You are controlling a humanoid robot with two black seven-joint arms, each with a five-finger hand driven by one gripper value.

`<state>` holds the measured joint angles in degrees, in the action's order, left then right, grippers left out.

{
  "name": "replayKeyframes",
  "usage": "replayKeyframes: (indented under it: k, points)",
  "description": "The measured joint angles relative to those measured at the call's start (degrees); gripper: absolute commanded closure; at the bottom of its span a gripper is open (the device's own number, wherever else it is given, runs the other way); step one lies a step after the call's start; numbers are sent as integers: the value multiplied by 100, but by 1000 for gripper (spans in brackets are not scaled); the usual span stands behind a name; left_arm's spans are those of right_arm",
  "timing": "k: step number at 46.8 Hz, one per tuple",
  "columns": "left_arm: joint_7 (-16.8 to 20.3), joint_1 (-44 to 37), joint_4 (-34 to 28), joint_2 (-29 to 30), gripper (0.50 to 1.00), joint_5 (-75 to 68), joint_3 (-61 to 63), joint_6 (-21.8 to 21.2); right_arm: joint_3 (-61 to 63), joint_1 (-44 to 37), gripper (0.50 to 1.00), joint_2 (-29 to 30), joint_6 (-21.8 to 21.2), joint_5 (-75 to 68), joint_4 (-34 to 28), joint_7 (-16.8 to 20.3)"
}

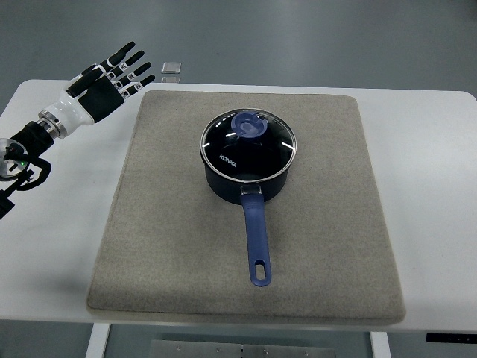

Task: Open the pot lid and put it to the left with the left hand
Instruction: 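Move the left hand forward toward the pot lid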

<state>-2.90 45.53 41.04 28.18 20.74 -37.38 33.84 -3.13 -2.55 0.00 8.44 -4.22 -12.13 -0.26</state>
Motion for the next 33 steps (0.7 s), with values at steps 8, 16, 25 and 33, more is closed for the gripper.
replayKeyframes:
  k: [8,16,25,33]
  points:
    - [0,0,6,-9,508,33,-5,0,0,0,585,0,0,0,0,0]
    - [0,49,4,-20,508,34,-8,-80,-2,0,585,0,0,0,0,0]
    - [0,71,-11,-16,508,51,-235,-93,-2,-1,585,0,0,0,0,-1]
    - [69,104,-60,-43,508,40,-379,-102,-2,0,585,0,0,0,0,0]
